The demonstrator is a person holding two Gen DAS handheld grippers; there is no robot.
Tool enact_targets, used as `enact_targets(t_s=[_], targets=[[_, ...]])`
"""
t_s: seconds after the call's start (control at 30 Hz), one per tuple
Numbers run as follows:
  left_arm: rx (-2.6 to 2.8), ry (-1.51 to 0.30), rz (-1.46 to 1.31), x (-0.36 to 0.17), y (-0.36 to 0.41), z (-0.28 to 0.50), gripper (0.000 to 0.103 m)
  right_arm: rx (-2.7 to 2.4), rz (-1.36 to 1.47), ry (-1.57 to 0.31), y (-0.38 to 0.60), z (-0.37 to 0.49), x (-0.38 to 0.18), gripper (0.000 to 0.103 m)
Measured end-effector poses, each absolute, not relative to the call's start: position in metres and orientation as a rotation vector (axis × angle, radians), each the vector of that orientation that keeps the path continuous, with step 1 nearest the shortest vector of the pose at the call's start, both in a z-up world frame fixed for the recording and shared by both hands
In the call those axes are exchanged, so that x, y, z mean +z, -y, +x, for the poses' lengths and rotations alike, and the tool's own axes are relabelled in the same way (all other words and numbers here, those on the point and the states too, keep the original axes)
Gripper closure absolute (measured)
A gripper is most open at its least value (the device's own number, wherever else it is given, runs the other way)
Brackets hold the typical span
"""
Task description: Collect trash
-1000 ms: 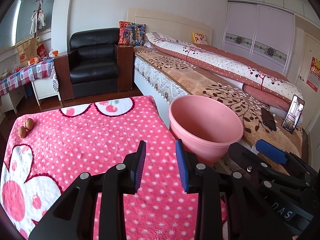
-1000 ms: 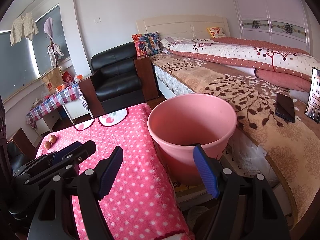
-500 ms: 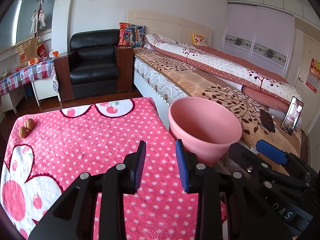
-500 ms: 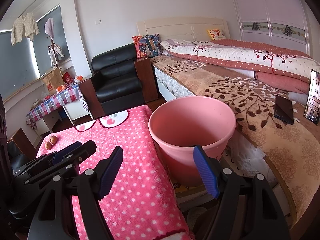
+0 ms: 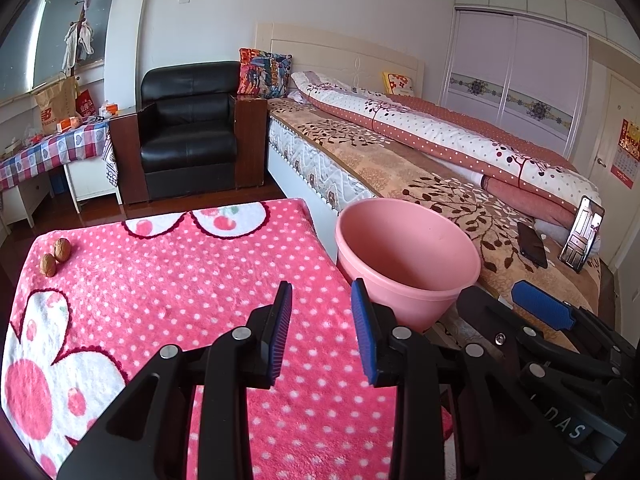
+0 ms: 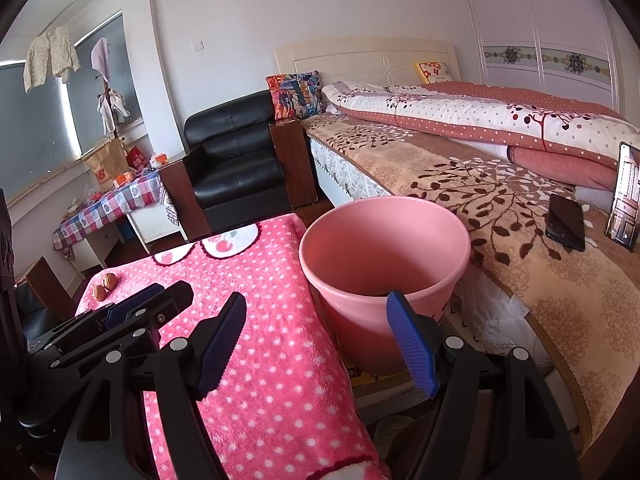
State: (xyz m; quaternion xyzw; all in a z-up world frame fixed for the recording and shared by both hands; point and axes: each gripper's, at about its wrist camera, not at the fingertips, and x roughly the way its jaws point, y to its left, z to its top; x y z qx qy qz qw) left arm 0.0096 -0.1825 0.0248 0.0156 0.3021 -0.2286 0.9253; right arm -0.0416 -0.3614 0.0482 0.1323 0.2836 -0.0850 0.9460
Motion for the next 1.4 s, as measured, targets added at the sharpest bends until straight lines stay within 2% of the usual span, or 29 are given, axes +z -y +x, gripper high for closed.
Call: enact_targets(t_s=[1.4], targets=[[-0.471,-0.629,0.026,0.0209,0.1815,0.011,0.072,-0.176,0.273,-0.582,0.3612,-0.0455,0.0501,0.031]])
